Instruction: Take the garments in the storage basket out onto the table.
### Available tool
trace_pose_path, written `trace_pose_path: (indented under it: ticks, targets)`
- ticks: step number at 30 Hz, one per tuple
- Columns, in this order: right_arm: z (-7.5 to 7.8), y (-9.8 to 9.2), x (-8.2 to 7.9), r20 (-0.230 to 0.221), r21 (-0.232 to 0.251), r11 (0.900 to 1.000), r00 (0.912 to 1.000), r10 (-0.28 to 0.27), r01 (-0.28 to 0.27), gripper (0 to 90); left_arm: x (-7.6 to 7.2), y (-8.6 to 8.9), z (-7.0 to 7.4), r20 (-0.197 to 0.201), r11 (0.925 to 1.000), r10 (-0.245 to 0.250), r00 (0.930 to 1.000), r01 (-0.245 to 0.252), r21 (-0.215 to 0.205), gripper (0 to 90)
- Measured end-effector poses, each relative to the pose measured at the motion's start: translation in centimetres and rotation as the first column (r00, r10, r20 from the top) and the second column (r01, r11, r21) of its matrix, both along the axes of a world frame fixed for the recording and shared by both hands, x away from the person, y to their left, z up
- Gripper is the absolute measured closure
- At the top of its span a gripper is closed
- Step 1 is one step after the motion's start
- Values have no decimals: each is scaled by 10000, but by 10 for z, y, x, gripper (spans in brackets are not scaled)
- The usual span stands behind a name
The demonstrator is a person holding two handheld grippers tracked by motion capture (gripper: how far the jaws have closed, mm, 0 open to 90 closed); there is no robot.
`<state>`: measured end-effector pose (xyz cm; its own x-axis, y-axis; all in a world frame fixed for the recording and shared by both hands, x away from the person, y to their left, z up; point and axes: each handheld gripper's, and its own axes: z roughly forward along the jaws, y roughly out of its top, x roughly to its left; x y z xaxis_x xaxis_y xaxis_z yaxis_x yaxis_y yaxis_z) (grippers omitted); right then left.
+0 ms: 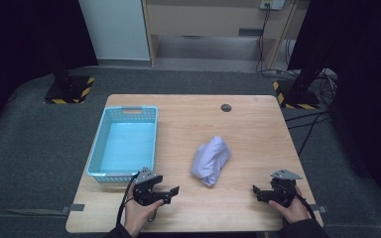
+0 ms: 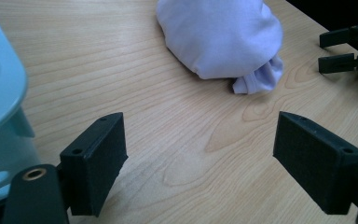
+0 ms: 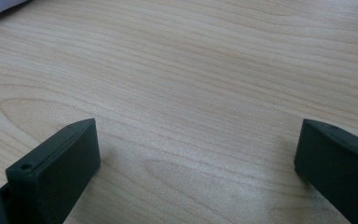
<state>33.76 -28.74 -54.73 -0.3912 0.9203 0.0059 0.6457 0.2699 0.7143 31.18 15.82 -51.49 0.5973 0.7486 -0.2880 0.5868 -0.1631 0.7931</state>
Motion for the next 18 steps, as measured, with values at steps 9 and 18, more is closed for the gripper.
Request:
trace_pose_path:
  ticks: [9, 18]
  targets:
    - [0, 0, 0, 0, -1, 10000, 10000, 1, -1, 4, -1, 7, -1, -213, 9999, 142, 9997, -142, 15, 162]
    - [0, 0, 0, 5, -9, 10000, 10000, 10, -10, 5, -3, 15, -4, -620, 9997, 249, 9978, -245, 69, 162]
